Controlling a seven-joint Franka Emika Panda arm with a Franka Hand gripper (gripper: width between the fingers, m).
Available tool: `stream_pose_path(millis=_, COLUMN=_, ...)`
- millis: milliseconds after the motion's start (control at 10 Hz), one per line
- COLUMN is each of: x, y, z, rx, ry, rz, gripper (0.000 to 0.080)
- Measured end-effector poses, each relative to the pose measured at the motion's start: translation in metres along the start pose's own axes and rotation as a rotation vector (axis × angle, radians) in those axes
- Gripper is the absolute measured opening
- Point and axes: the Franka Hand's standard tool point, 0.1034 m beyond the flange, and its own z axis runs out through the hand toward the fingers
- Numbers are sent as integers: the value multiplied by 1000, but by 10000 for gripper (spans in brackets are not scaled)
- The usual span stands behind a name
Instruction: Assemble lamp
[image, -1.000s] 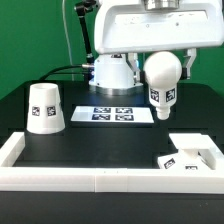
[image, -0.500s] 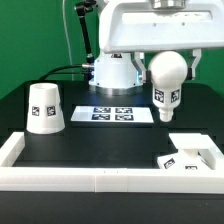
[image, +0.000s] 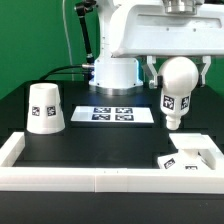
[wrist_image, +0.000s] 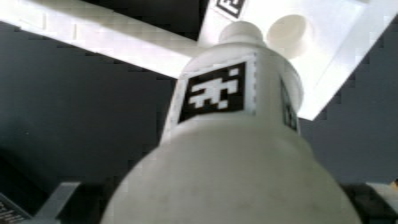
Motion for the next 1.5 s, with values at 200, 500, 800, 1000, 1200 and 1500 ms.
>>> stream_pose_path(millis=200, x=0, y=-1, z=1, rx=0, ry=-1, rz=0, gripper=576)
stream_pose_path(millis=500, x=4, y=-13, z=3, rx=2, ry=24, rz=11, gripper=577)
stream_pose_path(millis=800, x=7, y=-16, z=5, rx=-8, ry=68, rz=8, gripper=577)
stream_pose_path(millis=1000, x=7, y=-13, z=6, rx=-18, ry=98, rz=6, gripper=577)
stream_pose_path(millis=1200, x=7, y=-13, z=7, rx=-21, ry=107, rz=6, gripper=577)
stream_pose_path(millis=1500, x=7, y=-22, z=10, rx=-15, ry=106, rz=2, gripper=577)
